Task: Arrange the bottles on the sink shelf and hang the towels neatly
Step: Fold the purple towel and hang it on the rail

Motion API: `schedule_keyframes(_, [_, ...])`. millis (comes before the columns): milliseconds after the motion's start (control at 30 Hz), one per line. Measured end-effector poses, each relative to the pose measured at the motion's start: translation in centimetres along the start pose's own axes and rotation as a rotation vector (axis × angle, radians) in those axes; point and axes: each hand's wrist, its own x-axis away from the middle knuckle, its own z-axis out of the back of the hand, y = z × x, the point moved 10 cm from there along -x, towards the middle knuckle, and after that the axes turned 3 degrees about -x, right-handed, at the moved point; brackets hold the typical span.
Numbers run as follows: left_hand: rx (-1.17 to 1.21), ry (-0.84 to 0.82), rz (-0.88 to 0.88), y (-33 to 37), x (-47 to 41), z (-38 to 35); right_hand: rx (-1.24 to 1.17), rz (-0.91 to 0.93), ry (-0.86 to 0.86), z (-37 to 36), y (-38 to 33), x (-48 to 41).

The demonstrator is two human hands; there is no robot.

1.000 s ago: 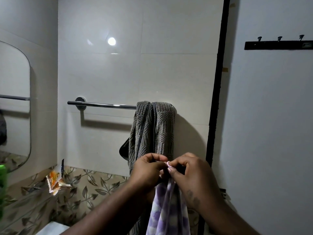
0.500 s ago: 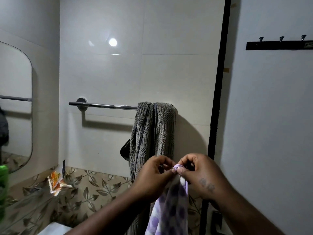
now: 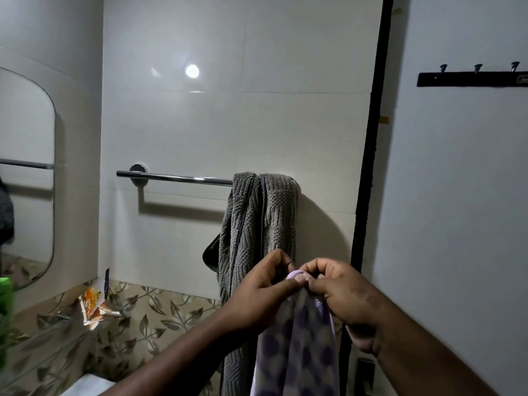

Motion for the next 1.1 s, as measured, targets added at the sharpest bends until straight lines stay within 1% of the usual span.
schedule_keyframes(67, [0.079, -0.037, -0.002, 0.5, 0.0, -0.2, -0.252, -0.066, -0.010, -0.6, 0.4, 0.3])
schedule_keyframes(100, [0.103, -0.041, -0.009, 0.7, -0.1, -0.2, -0.301, -0.071, -0.009, -0.6, 0.4, 0.4])
schedule_keyframes(133, [0.122, -0.032, -0.022, 0.9, -0.2, 0.1, -0.297, -0.063, -0.008, -0.6, 0.4, 0.4])
schedule_keyframes(167, [0.142, -0.017, -0.038, 1.1, -0.3, 0.4, -0.252, -0.042, 0.000, -0.4, 0.2, 0.4])
schedule_keyframes(267, [0.179, 0.022, -0.092, 1.7, -0.3, 1.1, 0.004, 0.056, 0.041, 0.4, -1.3, 0.3])
schedule_keyframes(300, [0.171, 0.020, -0.107, 1.9, -0.2, 1.1, 0.046, 0.074, 0.039, 0.5, -1.7, 0.2])
schedule_keyframes(433, [0.131, -0.001, -0.140, 1.8, 0.1, 0.4, 0.033, 0.106, 0.023, 0.4, -2.7, 0.5])
schedule_keyframes(533, [0.091, 0.003, -0.142, 1.8, 0.1, 0.5, 0.059, 0.141, 0.045, 0.2, -3.2, 0.5])
schedule_keyframes(667, [0.074, -0.061, -0.073, 1.1, 0.4, 0.3, 0.070, 0.152, 0.088, 0.3, -3.3, 0.4])
schedule_keyframes(833, [0.028, -0.100, 0.033, -0.3, 0.8, 0.6, -0.071, 0.113, 0.193, 1.3, -2.6, 0.1])
schedule_keyframes(933, [0.022, -0.135, 0.100, -1.4, 1.4, 0.6, -0.143, 0.130, 0.286, 2.3, -2.9, 0.1])
schedule_keyframes(1100, [0.104, -0.157, 0.220, -3.3, 2.6, 0.7, -0.155, 0.181, 0.445, 4.8, -4.1, 0.2])
